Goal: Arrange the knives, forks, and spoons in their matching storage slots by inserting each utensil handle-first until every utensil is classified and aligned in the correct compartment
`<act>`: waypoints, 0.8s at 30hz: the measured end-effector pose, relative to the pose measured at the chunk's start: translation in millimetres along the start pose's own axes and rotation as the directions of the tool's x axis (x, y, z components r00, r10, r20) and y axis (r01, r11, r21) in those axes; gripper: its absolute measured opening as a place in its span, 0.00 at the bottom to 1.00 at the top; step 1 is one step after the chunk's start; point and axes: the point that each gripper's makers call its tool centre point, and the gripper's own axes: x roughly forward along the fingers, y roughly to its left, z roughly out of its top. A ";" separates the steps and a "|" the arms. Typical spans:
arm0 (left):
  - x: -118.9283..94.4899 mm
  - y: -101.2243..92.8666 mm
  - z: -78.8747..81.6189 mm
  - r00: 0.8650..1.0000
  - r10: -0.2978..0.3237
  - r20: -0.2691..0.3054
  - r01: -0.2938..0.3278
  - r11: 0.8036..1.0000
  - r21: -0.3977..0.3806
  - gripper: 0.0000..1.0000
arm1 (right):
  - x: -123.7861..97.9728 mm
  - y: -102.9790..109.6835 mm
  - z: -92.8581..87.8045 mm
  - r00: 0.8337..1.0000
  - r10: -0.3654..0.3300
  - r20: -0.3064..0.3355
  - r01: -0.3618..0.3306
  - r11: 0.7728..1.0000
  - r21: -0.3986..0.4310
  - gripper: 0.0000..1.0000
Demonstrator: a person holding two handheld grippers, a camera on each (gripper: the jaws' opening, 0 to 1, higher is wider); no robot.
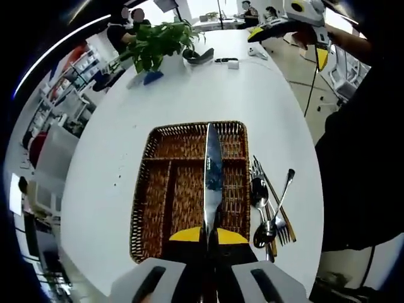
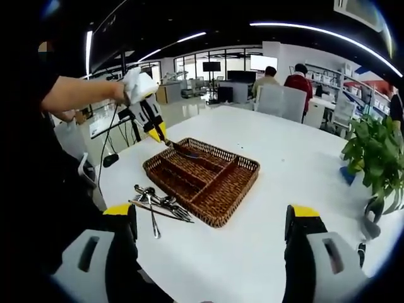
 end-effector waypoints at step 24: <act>16.6 -1.3 -12.6 1.000 0.008 0.014 -0.007 1.000 -0.022 0.03 | 2.4 -1.7 -3.8 1.000 -0.031 -0.003 0.031 0.999 0.019 0.99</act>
